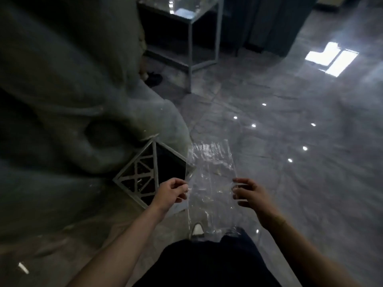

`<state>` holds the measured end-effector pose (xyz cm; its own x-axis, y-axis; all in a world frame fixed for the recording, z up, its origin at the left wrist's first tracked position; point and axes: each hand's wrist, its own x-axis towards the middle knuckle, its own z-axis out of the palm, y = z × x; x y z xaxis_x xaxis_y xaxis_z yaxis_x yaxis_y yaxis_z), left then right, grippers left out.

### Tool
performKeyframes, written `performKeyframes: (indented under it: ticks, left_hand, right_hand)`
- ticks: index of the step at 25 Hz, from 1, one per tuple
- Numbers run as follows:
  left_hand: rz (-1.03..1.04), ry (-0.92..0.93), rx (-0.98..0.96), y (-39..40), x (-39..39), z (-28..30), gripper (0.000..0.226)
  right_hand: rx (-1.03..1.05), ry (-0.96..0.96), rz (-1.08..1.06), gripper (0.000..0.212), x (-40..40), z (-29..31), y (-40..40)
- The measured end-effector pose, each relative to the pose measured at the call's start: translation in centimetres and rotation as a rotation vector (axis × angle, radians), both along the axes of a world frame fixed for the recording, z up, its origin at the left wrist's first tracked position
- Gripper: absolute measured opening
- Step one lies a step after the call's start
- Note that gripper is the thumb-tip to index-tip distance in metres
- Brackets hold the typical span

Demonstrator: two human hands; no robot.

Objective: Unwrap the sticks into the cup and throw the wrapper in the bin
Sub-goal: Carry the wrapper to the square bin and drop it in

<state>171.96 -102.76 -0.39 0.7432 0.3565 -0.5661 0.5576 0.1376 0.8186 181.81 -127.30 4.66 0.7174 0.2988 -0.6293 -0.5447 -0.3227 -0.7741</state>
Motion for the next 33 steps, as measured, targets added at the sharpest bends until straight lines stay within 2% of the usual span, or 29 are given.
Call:
performKeyframes:
  ticks: [10, 16, 20, 27, 33]
  left_hand:
    - [0.526, 0.196, -0.187, 1.0, -1.8, -2.5, 0.004]
    - [0.973, 0.225, -0.451, -3.9, 0.7, -2.1, 0.004]
    - [1.217, 0.211, -0.503, -5.6, 1.8, -2.3, 0.013]
    - [1.375, 0.265, -0.510, -5.5, 1.1, -3.2, 0.003]
    - [1.374, 0.330, -0.515, -2.5, 2.2, -6.3, 0.017]
  right_hand:
    - [-0.124, 0.047, 0.681, 0.024, 12.4, -3.4, 11.7]
    - [-0.284, 0.113, 0.899, 0.019, 16.8, -4.9, 15.7]
    - [-0.323, 0.155, 0.978, 0.017, 17.2, -5.7, 17.0]
    - [-0.309, 0.254, 1.104, 0.028, 16.9, -5.4, 18.7]
    - [-0.314, 0.354, 1.225, 0.045, 18.9, -4.0, 18.1]
